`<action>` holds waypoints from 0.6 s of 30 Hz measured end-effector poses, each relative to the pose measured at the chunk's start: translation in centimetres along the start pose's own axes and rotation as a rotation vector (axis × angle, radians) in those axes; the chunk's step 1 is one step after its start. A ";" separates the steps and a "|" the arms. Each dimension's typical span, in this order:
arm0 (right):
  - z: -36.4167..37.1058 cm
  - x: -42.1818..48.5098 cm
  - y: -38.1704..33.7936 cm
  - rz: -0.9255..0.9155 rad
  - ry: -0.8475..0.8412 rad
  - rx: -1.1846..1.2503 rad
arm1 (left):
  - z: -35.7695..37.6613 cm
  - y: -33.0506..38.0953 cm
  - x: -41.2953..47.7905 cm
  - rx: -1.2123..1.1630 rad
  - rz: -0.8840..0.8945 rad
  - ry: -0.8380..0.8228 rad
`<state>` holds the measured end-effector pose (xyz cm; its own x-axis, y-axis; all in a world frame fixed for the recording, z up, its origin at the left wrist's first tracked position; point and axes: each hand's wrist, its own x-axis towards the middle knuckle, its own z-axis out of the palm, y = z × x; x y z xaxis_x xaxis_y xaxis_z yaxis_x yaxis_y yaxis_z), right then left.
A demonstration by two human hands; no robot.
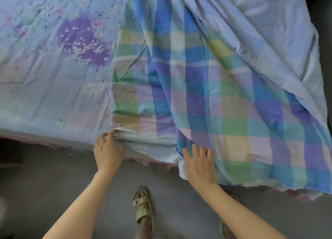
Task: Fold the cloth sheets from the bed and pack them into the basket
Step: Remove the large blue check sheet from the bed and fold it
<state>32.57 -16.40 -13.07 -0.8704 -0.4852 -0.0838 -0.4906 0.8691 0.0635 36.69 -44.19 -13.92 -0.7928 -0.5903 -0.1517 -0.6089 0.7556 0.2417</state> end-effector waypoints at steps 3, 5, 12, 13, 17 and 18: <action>0.4 2.0 -1.5 0.073 0.016 -0.106 | -0.5 -1.6 4.0 -0.112 0.045 0.003; 0.6 2.9 -1.3 0.119 0.035 -0.074 | -1.0 -2.0 5.9 -0.246 0.166 -0.090; -2.4 0.7 0.8 0.436 -0.133 0.480 | -8.1 -3.9 6.7 -0.360 0.312 0.015; -3.3 0.1 1.1 0.430 -0.137 0.521 | -10.2 -4.5 6.7 -0.333 0.322 0.093; -6.3 -1.9 2.6 0.406 -0.227 0.552 | -16.7 -8.4 6.3 -0.041 0.484 0.145; -6.7 -2.1 2.6 0.395 -0.233 0.511 | -17.5 -9.6 6.3 0.061 0.538 0.126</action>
<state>32.84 -13.75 -6.08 -0.9201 -0.1392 -0.3662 -0.0071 0.9406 -0.3395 38.04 -60.06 -0.44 -0.9852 -0.1428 0.0948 -0.1221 0.9727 0.1972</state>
